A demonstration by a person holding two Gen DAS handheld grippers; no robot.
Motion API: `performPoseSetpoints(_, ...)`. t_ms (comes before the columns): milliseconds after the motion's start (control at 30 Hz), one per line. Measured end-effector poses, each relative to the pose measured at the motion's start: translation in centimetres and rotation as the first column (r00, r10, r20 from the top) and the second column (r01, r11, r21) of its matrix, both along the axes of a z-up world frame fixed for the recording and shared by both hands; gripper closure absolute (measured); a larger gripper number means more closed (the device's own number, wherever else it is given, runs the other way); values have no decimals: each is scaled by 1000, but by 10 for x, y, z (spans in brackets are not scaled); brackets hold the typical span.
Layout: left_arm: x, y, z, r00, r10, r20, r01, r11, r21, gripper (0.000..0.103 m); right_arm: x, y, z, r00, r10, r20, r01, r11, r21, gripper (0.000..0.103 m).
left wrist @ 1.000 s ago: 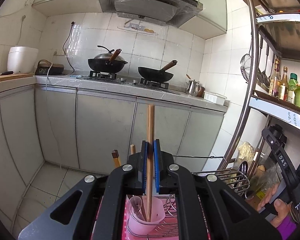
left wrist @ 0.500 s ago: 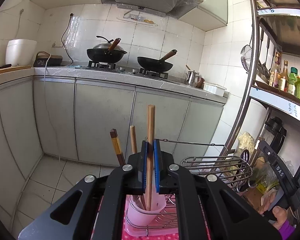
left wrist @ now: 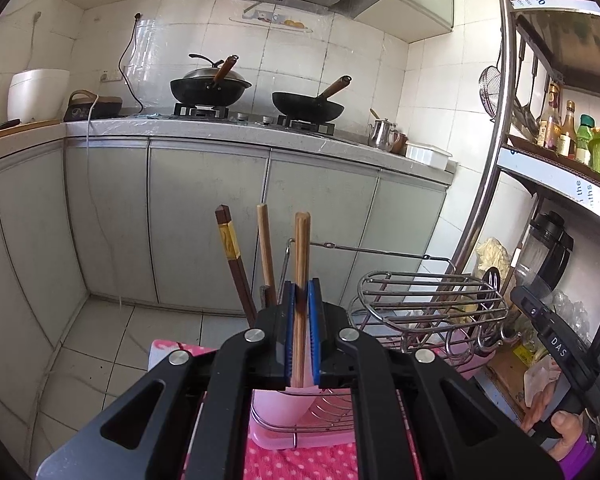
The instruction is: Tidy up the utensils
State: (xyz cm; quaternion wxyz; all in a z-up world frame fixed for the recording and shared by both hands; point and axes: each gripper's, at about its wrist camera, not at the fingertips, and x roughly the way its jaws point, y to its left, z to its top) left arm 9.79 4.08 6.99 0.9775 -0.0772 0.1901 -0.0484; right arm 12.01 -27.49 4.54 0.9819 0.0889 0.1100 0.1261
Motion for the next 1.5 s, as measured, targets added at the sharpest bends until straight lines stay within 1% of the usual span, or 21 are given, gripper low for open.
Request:
performPoseSetpoints(33, -1, -1, 0, 1000, 1, -2, -1, 1000, 5, 94, 0, 0, 0, 1000, 4, -9, -4, 1000, 0, 82)
performPoseSetpoints(67, -3, -1, 0, 1000, -1, -3, 1, 1000, 7, 87, -1, -1, 0, 1000, 8, -15, -7, 1000, 3, 75)
performPoseSetpoints(100, -5, -2, 1, 1000, -1, -3, 1, 1000, 9, 78, -2, -1, 0, 1000, 10, -17, -10, 1000, 6, 68)
performPoseSetpoints(167, -10, -3, 2, 1000, 6, 3, -6, 1000, 14, 68, -7, -2, 3, 1000, 14, -14, -14, 1000, 8, 66)
performPoseSetpoints(367, -28, -7, 6, 999, 4, 32, -4, 1000, 22, 57, -21, -2, 8, 999, 32, -38, -31, 999, 14, 66)
performPoseSetpoints(533, -41, -13, 6, 999, 0, 37, 0, 1000, 4, 53, -35, 3, 8, 995, 61, -85, -59, 998, 31, 66)
performPoseSetpoints(600, -46, -16, 4, 999, -6, 34, 6, 1000, 7, 49, -42, 7, 6, 992, 74, -106, -71, 997, 30, 66)
performPoseSetpoints(667, -52, -21, -1, 999, -15, 28, 14, 1000, 19, 47, -48, 11, 4, 989, 80, -126, -77, 997, 33, 66)
performPoseSetpoints(767, -59, -25, -9, 1000, -20, 6, 20, 999, 25, 46, -56, 17, -1, 982, 94, -162, -89, 995, 36, 66)
performPoseSetpoints(867, -64, -26, -18, 1000, -21, -22, 21, 1000, 8, 46, -64, 25, -8, 974, 107, -198, -103, 994, 31, 65)
performPoseSetpoints(900, -66, -27, -22, 999, -22, -31, 22, 1000, 3, 46, -65, 26, -10, 971, 117, -208, -112, 993, 39, 61)
performPoseSetpoints(933, -67, -28, -25, 999, -22, -40, 22, 1000, 0, 46, -67, 27, -13, 966, 130, -223, -122, 991, 51, 55)
performPoseSetpoints(967, -69, -28, -27, 999, -21, -47, 20, 1000, -2, 46, -69, 28, -16, 962, 142, -232, -131, 989, 64, 40)
performPoseSetpoints(1000, -71, -28, -31, 998, -19, -56, 19, 1000, -4, 46, -72, 28, -19, 959, 153, -237, -138, 987, 79, 33)
performPoseSetpoints(1067, -74, -29, -36, 997, -17, -76, 16, 1000, -8, 46, -76, 29, -23, 955, 156, -253, -139, 987, 85, 32)
performPoseSetpoints(1167, -77, -31, -44, 994, -14, -104, 12, 1000, -13, 46, -82, 31, -29, 951, 142, -274, -130, 990, 62, 26)
performPoseSetpoints(1233, -79, -33, -49, 993, -13, -118, 11, 1000, -18, 45, -86, 32, -31, 954, 121, -274, -117, 993, 31, 24)
performPoseSetpoints(1367, -84, -41, -52, 991, -20, -130, 18, 1000, -14, 45, -98, 39, -34, 962, 75, -263, -90, 995, -46, 24)
performPoseSetpoints(1433, -87, -44, -54, 991, -19, -132, 18, 1000, -13, 45, -102, 43, -35, 963, 67, -262, -88, 994, -69, 24)
performPoseSetpoints(1500, -89, -47, -57, 990, -15, -138, 13, 1000, -15, 38, -105, 45, -37, 963, 57, -264, -83, 993, -85, 24)
